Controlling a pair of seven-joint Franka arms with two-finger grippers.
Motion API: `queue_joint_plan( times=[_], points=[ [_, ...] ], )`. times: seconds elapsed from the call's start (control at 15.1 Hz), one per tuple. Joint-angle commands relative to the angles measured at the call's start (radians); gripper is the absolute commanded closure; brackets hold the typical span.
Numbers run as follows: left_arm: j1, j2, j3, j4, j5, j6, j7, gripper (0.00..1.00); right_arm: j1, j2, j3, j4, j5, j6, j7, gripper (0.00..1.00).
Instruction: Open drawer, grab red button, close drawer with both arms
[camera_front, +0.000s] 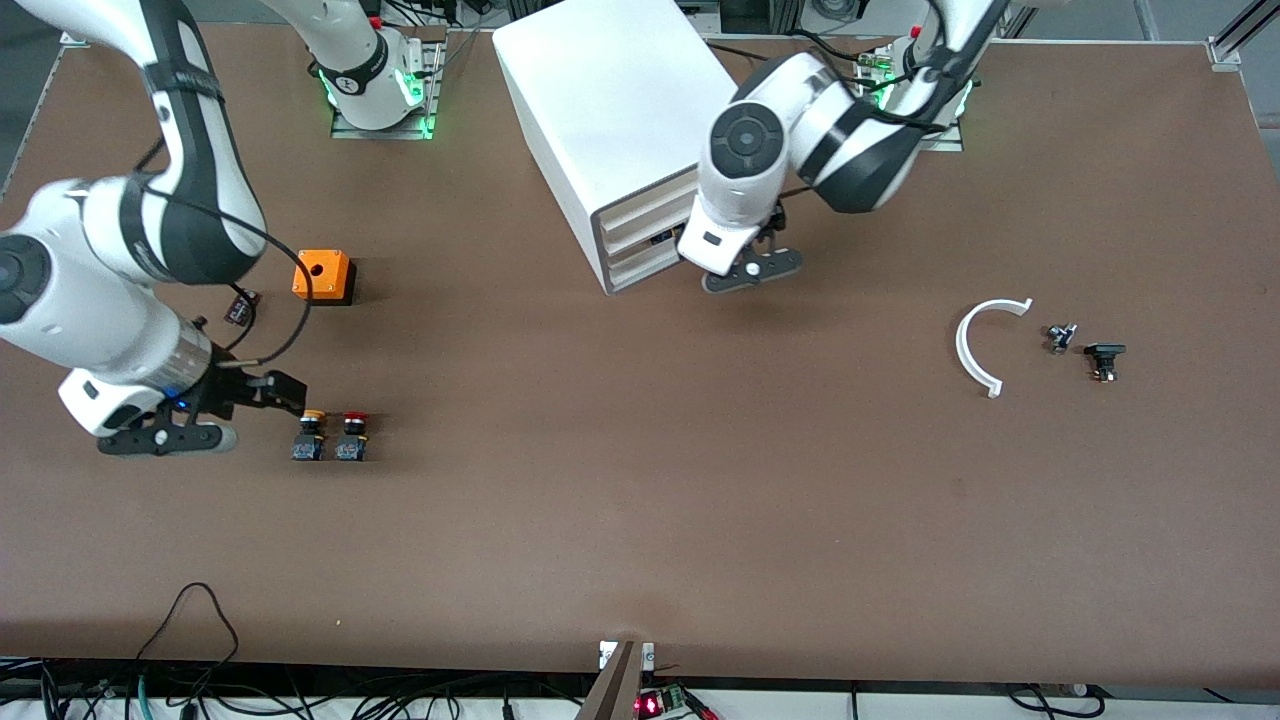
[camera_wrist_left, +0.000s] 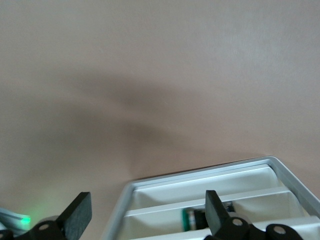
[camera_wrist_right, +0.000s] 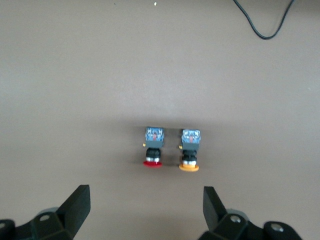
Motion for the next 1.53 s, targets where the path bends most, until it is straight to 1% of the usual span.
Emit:
queue_joint_plan(
  times=[0.0,0.2,0.27,0.33,0.4,0.46,0.6,0.66,0.73,0.86,1.0,1.06,1.13,1.19,1.33,1.39,1.46],
  points=[
    [0.088,-0.001,-0.005,0.133,-0.008,-0.155,0.210,0.00,-0.003,-0.086,0.004,-0.024,-0.008,-0.074,0.024,0.00],
    [0.187,-0.003,-0.002,0.233,-0.006,-0.264,0.402,0.00,-0.006,-0.149,0.001,-0.025,-0.008,-0.134,0.024,0.00],
    [0.227,-0.004,-0.003,0.262,-0.003,-0.290,0.462,0.00,-0.029,-0.166,0.009,-0.025,-0.009,-0.149,0.024,0.00],
    [0.264,-0.012,-0.003,0.288,0.003,-0.310,0.520,0.00,-0.067,-0.183,0.032,-0.028,-0.009,-0.169,0.024,0.00],
    [0.296,-0.024,-0.003,0.302,0.003,-0.313,0.566,0.00,-0.098,-0.203,0.067,-0.028,-0.009,-0.189,0.024,0.00],
    [0.332,-0.038,-0.002,0.307,0.005,-0.313,0.607,0.00,-0.120,-0.223,0.086,-0.028,-0.009,-0.210,0.026,0.00],
    [0.384,-0.084,0.000,0.307,0.015,-0.313,0.715,0.00,-0.124,-0.260,0.089,-0.028,-0.009,-0.258,0.070,0.00],
    [0.386,-0.122,0.026,0.292,0.017,-0.310,0.781,0.00,-0.124,-0.276,0.098,-0.028,-0.011,-0.281,0.092,0.00],
    [0.381,-0.151,0.082,0.281,0.015,-0.310,0.850,0.00,-0.123,-0.290,0.106,-0.028,-0.011,-0.298,0.096,0.00],
    [0.312,-0.225,0.231,0.221,0.005,-0.286,0.989,0.00,-0.123,-0.310,0.107,-0.027,-0.011,-0.319,0.098,0.00],
    [0.288,-0.300,0.308,0.131,0.014,-0.168,1.027,0.00,-0.121,-0.316,0.110,-0.016,-0.008,-0.362,0.127,0.00],
    [0.277,-0.331,0.336,0.080,0.012,-0.104,1.027,0.00,-0.121,-0.326,0.112,-0.016,0.001,-0.387,0.195,0.00],
    [0.257,-0.343,0.363,0.051,0.000,-0.067,1.030,0.00,-0.121,-0.327,0.112,-0.016,0.007,-0.388,0.254,0.00],
    [0.251,-0.343,0.376,0.046,-0.003,-0.057,1.024,0.00,-0.120,-0.329,0.112,-0.012,0.006,-0.387,0.267,0.00],
    [0.254,-0.345,0.371,0.057,-0.003,-0.098,1.018,0.00,-0.118,-0.335,0.127,-0.007,0.003,-0.379,0.245,0.00],
    [0.255,-0.340,0.370,0.071,-0.003,-0.159,1.016,0.00,-0.118,-0.350,0.130,-0.013,0.004,-0.375,0.213,0.00],
    [0.255,-0.340,0.367,0.077,0.000,-0.189,1.016,0.00,-0.118,-0.356,0.130,-0.016,0.003,-0.372,0.195,0.00]
  ],
)
